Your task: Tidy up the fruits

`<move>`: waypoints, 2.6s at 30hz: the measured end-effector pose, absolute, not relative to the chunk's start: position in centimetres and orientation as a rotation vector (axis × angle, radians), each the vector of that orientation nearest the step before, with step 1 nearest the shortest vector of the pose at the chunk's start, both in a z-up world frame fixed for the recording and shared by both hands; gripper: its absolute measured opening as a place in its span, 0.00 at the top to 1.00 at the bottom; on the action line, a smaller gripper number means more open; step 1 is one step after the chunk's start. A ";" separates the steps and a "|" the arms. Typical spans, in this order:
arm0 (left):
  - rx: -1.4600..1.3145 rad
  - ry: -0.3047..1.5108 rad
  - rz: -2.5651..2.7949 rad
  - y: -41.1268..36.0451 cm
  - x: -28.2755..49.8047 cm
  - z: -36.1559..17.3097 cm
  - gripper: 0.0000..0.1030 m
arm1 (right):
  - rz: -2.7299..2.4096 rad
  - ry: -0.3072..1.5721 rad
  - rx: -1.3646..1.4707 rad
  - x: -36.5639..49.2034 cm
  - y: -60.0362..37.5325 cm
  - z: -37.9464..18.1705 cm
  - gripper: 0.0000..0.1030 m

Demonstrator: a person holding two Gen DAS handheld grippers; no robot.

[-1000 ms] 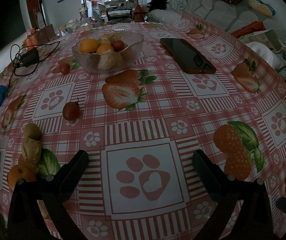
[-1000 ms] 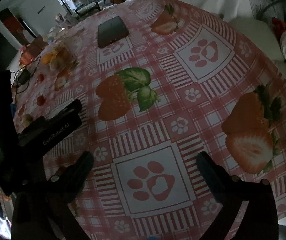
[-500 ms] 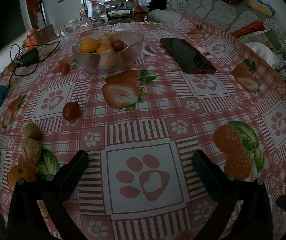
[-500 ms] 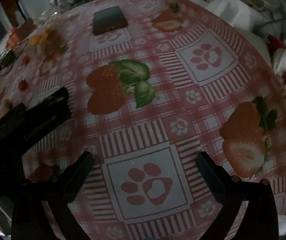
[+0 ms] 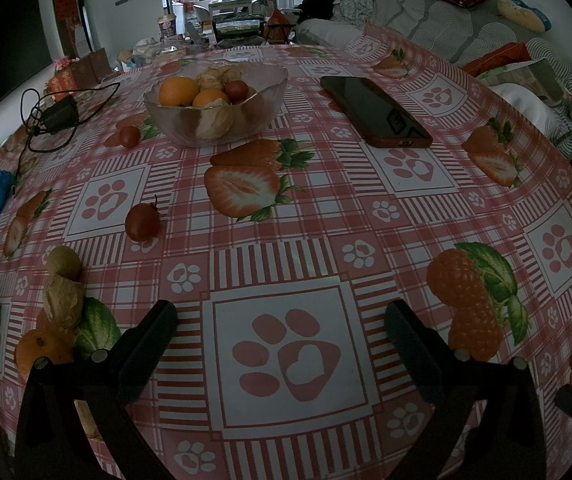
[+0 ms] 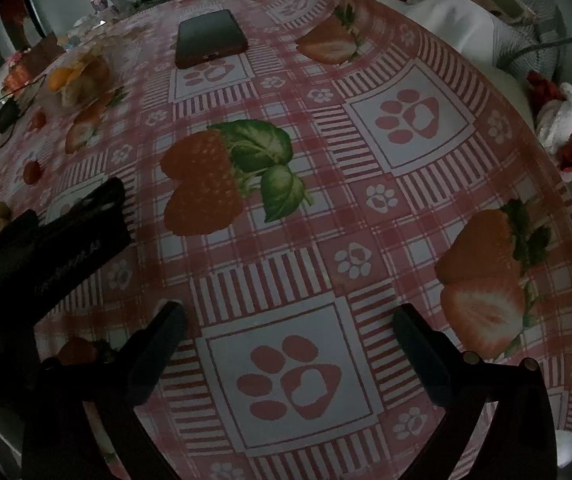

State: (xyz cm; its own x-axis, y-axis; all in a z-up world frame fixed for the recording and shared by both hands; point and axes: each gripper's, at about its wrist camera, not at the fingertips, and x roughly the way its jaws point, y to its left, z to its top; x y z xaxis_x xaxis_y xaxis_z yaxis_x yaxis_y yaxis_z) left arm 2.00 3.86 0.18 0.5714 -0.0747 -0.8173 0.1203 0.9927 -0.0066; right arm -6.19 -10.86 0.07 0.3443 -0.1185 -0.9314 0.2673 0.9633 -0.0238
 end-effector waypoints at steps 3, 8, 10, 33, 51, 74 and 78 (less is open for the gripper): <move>0.052 0.956 -0.114 3.9 2.0 0.2 0.00 | -0.264 1.190 0.147 -5.9 -10.9 0.0 0.00; 0.052 0.956 -0.114 3.9 2.0 0.2 0.00 | -0.260 1.177 0.142 -6.0 -10.8 -0.1 0.00; 0.052 0.956 -0.114 3.9 2.0 0.2 0.00 | -0.260 1.180 0.144 -6.1 -10.8 -0.1 0.00; 0.052 0.956 -0.114 3.9 2.0 0.2 0.00 | -0.299 1.133 0.161 -6.6 -10.6 0.1 0.00; 0.052 0.956 -0.114 3.9 2.0 0.2 0.00 | -0.309 1.129 0.165 -6.6 -10.6 0.1 0.00; 0.052 0.956 -0.114 3.9 2.0 0.2 0.00 | -0.274 1.133 0.142 -6.9 -10.6 0.1 0.00; 0.052 0.956 -0.114 3.8 2.0 0.2 0.00 | -0.280 1.135 0.148 -7.0 -10.5 0.1 0.00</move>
